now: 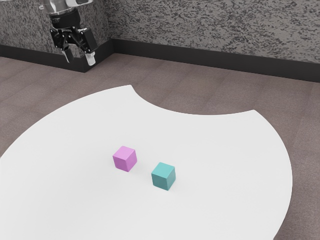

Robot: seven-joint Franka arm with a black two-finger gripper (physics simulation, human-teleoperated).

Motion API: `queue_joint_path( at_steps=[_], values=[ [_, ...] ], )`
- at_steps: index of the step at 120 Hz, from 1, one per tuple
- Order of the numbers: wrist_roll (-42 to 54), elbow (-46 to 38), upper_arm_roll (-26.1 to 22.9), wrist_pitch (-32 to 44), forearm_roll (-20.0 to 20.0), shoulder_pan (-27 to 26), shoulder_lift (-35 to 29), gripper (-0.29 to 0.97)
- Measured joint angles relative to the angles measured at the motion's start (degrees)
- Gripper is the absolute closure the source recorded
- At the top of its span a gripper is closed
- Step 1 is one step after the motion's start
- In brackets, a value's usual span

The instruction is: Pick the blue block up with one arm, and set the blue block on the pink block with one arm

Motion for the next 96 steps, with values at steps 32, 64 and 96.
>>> queue_joint_path(
  at_steps=[32, 64, 96],
  values=[
    [-0.2, 18.6, -4.2, -2.9, 1.6, 2.1, -1.3, 0.00],
    [-0.7, 20.3, -7.6, -4.8, 2.2, -1.7, 0.5, 0.00],
    [-1.0, 16.3, -7.9, -5.2, 1.2, 0.3, 2.7, 0.00]
  ],
)
